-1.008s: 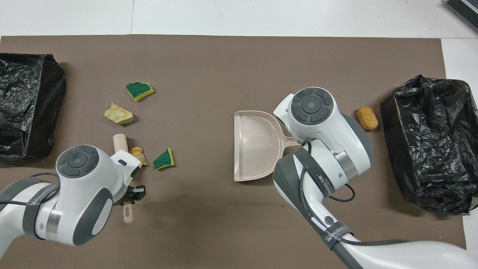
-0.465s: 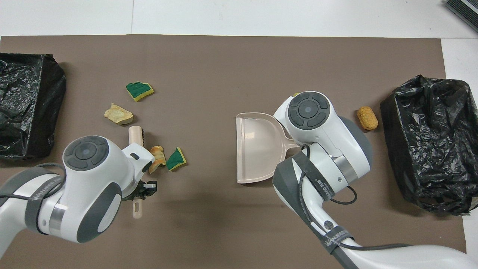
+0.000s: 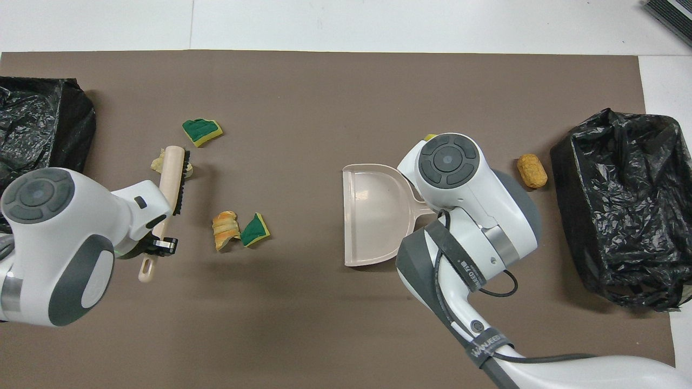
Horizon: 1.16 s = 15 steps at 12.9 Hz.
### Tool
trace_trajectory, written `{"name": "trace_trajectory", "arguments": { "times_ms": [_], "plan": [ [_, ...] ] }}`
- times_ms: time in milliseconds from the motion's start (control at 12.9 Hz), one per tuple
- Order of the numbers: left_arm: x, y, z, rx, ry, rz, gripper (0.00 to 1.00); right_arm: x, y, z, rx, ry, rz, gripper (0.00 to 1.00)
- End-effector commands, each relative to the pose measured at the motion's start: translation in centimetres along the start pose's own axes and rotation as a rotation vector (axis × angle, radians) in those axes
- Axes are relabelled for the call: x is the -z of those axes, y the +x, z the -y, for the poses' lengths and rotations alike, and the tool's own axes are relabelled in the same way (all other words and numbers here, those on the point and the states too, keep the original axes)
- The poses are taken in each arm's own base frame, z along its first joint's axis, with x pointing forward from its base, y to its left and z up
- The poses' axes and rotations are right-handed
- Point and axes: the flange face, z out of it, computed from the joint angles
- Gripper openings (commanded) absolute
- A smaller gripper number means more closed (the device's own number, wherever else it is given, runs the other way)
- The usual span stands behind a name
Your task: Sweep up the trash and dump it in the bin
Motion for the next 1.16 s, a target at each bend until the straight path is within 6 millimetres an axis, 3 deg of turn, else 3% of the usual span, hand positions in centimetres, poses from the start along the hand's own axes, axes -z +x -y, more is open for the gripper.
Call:
{"name": "trace_trajectory", "arguments": {
  "times_ms": [0, 233, 465, 620, 853, 1086],
  "plan": [
    [0.2, 6.6, 2.0, -0.111, 0.044, -0.038, 0.0, 0.1, -0.6, 0.6, -0.014, -0.018, 0.015, 0.0],
    [-0.2, 12.3, 4.5, -0.227, 0.039, -0.069, 0.0, -0.1, -0.7, 0.6, -0.016, -0.019, 0.01, 0.0],
    [-0.6, 14.8, 7.6, -0.252, 0.083, -0.091, 0.0, -0.1, -0.6, 0.6, -0.017, -0.019, 0.008, 0.0],
    [-1.9, 15.3, 11.1, -0.314, 0.158, -0.085, 0.0, -0.1, -0.6, 0.6, -0.017, -0.019, 0.008, 0.0],
    [-2.7, 14.7, 10.9, -0.389, 0.152, -0.055, 0.0, -0.3, -0.7, 0.7, -0.026, -0.014, 0.009, 0.0],
    [-4.0, 12.4, 8.6, -0.424, 0.124, 0.056, 0.0, -0.4, -0.7, 0.7, -0.032, -0.014, 0.008, 0.0]
  ]
}}
